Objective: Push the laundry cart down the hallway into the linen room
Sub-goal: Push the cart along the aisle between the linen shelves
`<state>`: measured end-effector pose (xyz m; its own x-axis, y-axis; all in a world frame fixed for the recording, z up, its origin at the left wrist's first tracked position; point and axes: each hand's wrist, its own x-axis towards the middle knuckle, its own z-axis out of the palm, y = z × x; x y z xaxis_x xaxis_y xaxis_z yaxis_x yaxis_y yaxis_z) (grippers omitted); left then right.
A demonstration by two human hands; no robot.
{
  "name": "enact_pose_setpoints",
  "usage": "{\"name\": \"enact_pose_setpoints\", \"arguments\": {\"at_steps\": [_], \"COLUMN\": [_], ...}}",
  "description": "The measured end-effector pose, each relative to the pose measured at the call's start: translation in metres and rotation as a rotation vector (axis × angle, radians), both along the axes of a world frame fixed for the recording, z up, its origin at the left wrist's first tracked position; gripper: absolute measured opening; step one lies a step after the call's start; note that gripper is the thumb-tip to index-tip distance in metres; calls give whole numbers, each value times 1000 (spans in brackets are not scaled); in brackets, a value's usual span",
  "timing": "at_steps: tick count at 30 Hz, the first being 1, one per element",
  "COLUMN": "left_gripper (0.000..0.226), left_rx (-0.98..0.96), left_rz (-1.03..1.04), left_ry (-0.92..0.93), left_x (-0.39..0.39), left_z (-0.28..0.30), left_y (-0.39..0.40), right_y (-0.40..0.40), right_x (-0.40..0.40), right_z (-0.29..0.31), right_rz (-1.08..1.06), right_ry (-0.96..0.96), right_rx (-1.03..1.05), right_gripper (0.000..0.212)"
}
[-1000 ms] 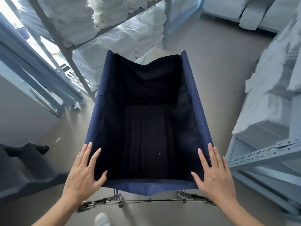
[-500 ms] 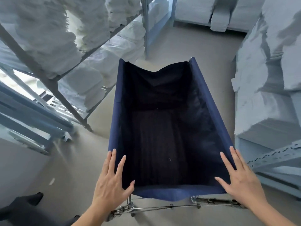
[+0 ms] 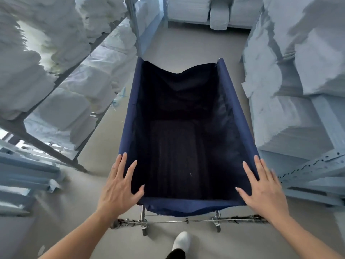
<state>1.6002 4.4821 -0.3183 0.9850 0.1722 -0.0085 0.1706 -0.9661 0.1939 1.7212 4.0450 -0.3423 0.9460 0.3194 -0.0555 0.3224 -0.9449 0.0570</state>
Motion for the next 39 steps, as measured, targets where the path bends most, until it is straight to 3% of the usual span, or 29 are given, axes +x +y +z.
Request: {"name": "enact_pose_setpoints", "arguments": {"at_steps": [28, 39], "left_gripper": [76, 73], "left_rx": [61, 21], "left_rz": [-95, -148], "left_ry": [18, -49], "left_x": [282, 444], "left_z": [-2, -7], "left_y": [89, 142], "right_y": [80, 127], "right_x": [237, 379], "right_z": [0, -6], "right_rz": [-83, -121], "right_ry": [2, -26], "right_rx": [103, 85], "right_gripper": [84, 85]}}
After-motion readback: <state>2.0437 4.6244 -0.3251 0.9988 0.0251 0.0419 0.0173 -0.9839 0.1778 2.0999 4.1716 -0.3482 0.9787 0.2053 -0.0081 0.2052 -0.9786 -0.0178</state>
